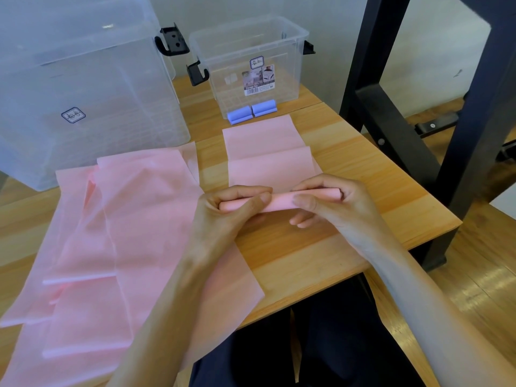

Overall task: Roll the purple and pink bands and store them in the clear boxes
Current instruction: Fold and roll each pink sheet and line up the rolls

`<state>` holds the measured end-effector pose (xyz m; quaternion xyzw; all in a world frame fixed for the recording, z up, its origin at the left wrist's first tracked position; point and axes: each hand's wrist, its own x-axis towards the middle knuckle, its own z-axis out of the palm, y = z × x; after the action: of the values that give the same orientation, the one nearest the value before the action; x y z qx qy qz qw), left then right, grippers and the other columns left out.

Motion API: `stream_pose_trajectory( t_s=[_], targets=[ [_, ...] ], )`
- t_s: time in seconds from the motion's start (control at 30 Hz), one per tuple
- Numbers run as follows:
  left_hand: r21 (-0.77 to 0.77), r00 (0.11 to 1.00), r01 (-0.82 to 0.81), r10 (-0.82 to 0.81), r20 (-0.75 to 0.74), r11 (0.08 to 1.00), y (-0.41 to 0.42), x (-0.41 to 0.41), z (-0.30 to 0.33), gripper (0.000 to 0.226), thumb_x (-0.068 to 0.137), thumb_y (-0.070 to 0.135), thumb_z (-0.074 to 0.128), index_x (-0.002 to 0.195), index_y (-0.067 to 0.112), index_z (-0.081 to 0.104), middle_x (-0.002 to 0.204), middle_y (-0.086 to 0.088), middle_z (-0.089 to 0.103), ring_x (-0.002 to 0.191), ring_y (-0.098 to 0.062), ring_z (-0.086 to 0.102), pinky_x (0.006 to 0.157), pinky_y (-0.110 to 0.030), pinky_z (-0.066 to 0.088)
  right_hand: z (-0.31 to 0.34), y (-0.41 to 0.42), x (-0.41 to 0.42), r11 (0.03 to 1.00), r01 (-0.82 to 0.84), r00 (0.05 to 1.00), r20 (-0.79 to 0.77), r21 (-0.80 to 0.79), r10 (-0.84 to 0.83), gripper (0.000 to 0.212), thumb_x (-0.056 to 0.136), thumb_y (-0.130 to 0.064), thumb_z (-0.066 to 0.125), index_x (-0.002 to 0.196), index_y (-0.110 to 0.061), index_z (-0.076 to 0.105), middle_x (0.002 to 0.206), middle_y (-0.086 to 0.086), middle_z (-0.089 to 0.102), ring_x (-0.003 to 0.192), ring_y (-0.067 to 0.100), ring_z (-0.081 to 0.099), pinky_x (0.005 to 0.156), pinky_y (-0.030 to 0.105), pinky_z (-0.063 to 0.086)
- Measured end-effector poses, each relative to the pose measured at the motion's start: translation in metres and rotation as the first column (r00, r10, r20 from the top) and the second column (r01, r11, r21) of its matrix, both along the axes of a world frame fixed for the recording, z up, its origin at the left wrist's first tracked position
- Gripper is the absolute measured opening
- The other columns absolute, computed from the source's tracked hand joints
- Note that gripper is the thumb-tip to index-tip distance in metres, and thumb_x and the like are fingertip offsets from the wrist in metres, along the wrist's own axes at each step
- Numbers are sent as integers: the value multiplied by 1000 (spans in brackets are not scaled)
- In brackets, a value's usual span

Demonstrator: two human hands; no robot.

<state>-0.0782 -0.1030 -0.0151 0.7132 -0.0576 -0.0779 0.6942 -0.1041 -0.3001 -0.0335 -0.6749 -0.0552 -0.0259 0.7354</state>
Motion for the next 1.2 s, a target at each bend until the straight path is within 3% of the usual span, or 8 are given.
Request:
stream_pose_trajectory(
  t_s=[0.1, 0.23, 0.4, 0.6, 0.73, 0.93, 1.1, 1.2],
  targets=[
    [-21, 999, 31, -32, -44, 999, 0, 0, 0, 22, 71, 28, 75, 89, 17, 80, 94, -3, 78, 89, -16, 73, 76, -24, 59, 0, 0, -1, 1000, -11, 1000, 7, -3, 11, 26, 77, -10, 76, 101, -2, 72, 91, 14, 75, 74, 30, 74, 63, 30, 61],
    [12, 998, 66, -66, 8, 998, 1, -1, 1, 24, 71, 30, 75, 90, 17, 80, 95, 0, 78, 93, -12, 71, 82, -21, 55, 1, 0, -1, 999, 36, 999, -19, 25, -36, 25, 77, -20, 74, 94, -1, 73, 85, 15, 74, 66, 31, 73, 57, 30, 61],
    [4, 1000, 21, -20, -4, 1000, 1, 0, 0, 19, 71, 33, 75, 85, 21, 81, 94, 0, 78, 93, -14, 72, 84, -28, 58, 1, 1, -1, 1000, -17, 1000, -12, 2, 17, 29, 74, -14, 77, 100, -1, 72, 93, 14, 75, 75, 30, 75, 63, 30, 61],
    [29, 999, 50, -50, 7, 998, 0, -2, 1, 19, 68, 31, 77, 86, 25, 81, 92, 0, 78, 87, -11, 71, 80, -23, 57, 3, 1, -1, 999, 28, 999, -38, 25, -27, 24, 79, -22, 73, 94, -5, 72, 86, 11, 75, 66, 30, 73, 58, 31, 61],
    [-36, 999, 3, -4, -36, 999, 0, -1, 1, 18, 70, 30, 75, 84, 20, 81, 96, -1, 78, 88, -17, 73, 76, -27, 60, 3, 1, -1, 1000, -20, 1000, -23, 1, 20, 32, 75, -12, 76, 105, -3, 70, 93, 13, 75, 75, 29, 74, 63, 29, 61],
    [8, 1000, 15, -15, 4, 1000, 0, -2, 2, 19, 67, 30, 78, 84, 24, 81, 90, 0, 78, 87, -11, 71, 81, -21, 56, 2, 1, -2, 1000, 28, 999, -37, 1, -28, 24, 79, -22, 73, 95, -3, 72, 84, 15, 75, 64, 30, 73, 58, 32, 61],
    [-12, 1000, -21, 21, -16, 1000, -1, 0, 1, 19, 68, 31, 77, 84, 21, 80, 93, 0, 78, 90, -13, 72, 85, -30, 59, 4, 1, -1, 1000, -2, 999, -32, 10, 2, 31, 75, -14, 77, 104, -6, 70, 93, 13, 75, 76, 30, 75, 64, 30, 61],
    [22, 1000, 16, -15, -15, 1000, 0, -1, 1, 22, 70, 33, 77, 88, 21, 81, 94, 0, 78, 92, -14, 72, 85, -28, 57, 4, 1, -1, 1000, 24, 999, -24, 12, -23, 23, 77, -14, 76, 97, -4, 72, 87, 12, 75, 71, 29, 74, 61, 28, 60]
  ],
)
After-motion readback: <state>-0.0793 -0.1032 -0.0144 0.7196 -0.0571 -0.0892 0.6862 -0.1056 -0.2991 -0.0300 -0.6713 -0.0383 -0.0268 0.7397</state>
